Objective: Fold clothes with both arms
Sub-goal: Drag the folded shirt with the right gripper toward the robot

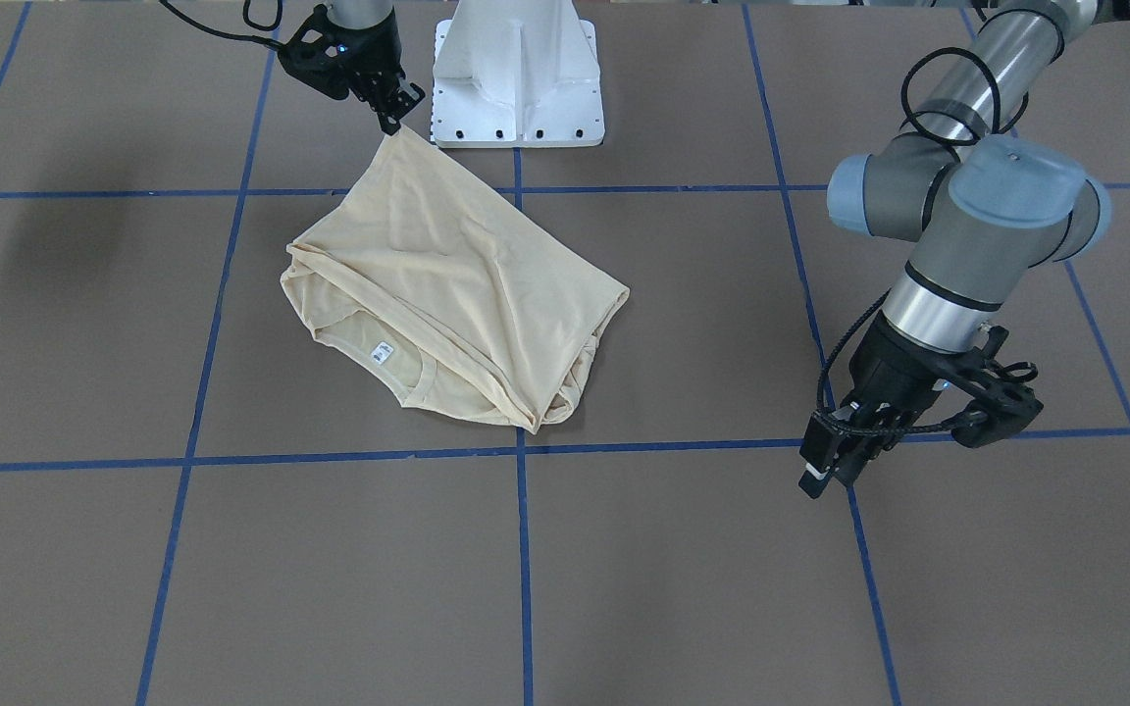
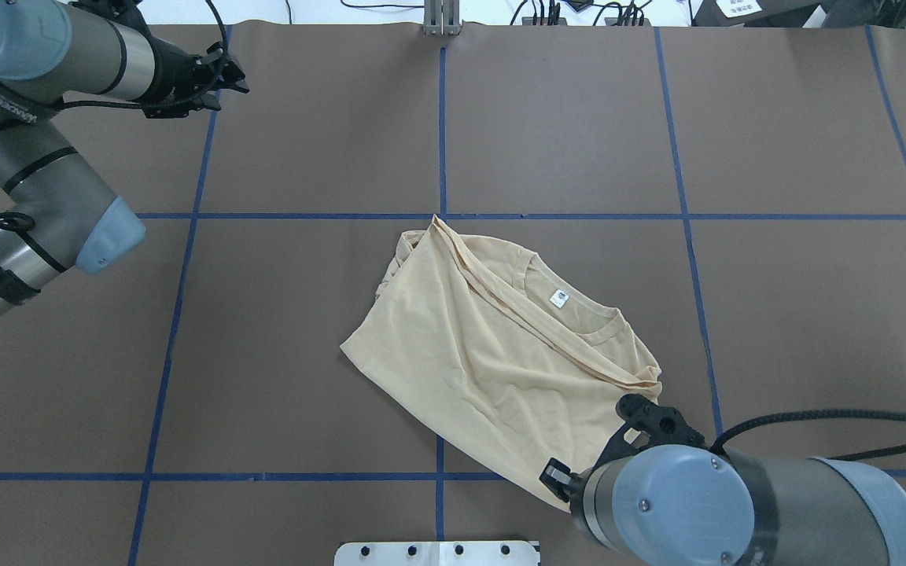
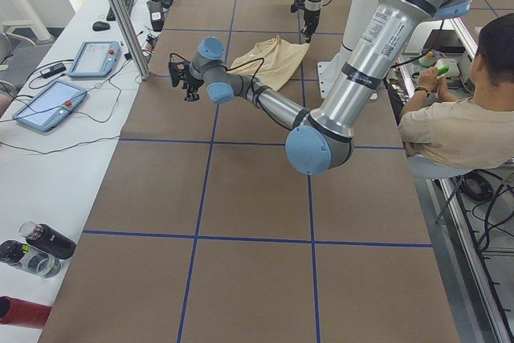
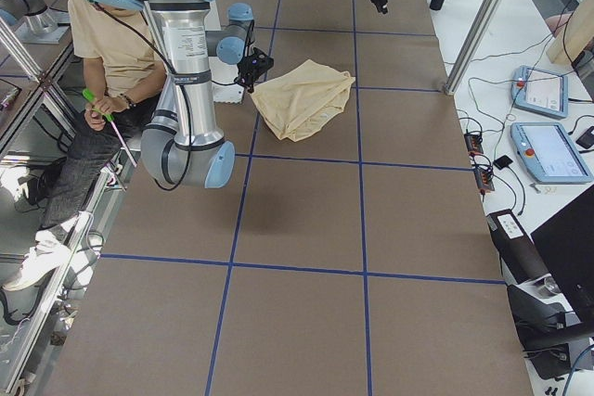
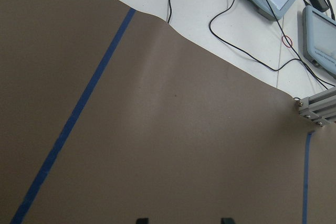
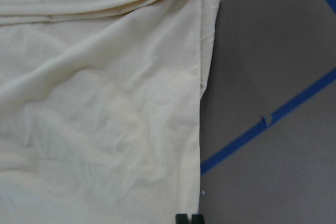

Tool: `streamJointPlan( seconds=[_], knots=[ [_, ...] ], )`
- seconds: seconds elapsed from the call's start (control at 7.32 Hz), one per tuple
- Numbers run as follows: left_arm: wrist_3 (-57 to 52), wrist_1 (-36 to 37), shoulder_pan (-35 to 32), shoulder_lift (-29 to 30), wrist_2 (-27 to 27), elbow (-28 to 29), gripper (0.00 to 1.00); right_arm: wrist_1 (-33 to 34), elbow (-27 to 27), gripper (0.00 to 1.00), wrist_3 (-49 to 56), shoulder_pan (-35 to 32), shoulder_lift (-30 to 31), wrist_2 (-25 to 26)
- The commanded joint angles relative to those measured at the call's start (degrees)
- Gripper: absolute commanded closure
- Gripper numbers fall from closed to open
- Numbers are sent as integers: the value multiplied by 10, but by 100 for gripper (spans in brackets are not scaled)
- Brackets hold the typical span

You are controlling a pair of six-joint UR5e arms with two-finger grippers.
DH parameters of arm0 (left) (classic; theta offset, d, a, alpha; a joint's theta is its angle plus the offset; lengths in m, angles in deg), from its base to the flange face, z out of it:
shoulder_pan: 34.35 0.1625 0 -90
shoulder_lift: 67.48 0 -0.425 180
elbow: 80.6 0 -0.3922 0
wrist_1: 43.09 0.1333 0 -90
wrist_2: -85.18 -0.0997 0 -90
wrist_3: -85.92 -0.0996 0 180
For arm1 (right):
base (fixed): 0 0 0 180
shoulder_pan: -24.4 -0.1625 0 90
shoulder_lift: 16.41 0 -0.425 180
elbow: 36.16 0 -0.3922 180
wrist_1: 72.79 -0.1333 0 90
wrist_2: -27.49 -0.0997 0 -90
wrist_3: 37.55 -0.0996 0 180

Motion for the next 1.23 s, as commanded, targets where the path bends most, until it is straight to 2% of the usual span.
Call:
streamJointPlan(
  seconds=[0.0,0.14,0.27,0.41,0.55,0.68,0.82,0.96,1.09],
  knots=[
    [4,-1,9,-3,58,-32,43,7,6,0,-4,30,4,0],
    [15,2,20,-3,74,-48,33,7,8,0,-4,19,3,0],
    [45,7,51,-13,70,-83,7,7,8,0,-4,-11,2,-1],
    [89,8,84,-39,67,-120,6,7,10,0,-3,-41,-2,-1],
    [91,15,124,-73,61,-157,11,4,8,0,2,-92,-13,-3],
    [91,58,188,-79,-2,-170,16,0,4,0,12,-149,-20,-8],
    [85,134,269,-63,-92,-171,22,-4,-15,0,37,-193,-46,-22],
    [84,153,292,-58,-102,-166,28,-9,-42,0,38,-207,-52,-26],
    [78,153,300,-57,-106,-163,30,-44,-69,0,37,-213,-51,-27]
  ],
)
